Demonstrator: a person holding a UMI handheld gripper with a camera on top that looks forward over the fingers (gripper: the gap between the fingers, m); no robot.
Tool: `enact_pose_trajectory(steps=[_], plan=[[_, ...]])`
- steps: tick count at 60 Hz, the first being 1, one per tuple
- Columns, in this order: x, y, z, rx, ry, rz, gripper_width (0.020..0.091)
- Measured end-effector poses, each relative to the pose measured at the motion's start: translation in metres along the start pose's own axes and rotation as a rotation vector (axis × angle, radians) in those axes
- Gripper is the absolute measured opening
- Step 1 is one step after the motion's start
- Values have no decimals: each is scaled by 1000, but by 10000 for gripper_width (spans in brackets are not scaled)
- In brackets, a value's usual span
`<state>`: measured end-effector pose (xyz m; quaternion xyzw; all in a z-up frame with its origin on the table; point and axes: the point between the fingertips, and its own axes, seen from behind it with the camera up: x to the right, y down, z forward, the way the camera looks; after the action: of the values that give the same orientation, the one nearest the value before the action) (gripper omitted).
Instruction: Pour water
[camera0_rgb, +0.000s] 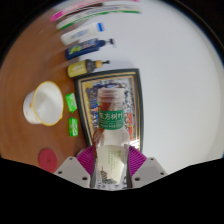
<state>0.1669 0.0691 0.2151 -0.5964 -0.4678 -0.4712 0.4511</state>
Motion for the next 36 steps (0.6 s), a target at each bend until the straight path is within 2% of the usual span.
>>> enact_pose_trajectory(steps=[7, 10, 18, 24, 36], plan=[[-1, 4, -13, -6, -52, 454, 410], [-4, 3, -15, 27, -108, 630, 412], [-38, 2, -17, 36, -190, 988, 412], [-66, 15, -8, 52, -256, 1146, 411], [-117, 33, 6, 28, -298, 1304, 421]])
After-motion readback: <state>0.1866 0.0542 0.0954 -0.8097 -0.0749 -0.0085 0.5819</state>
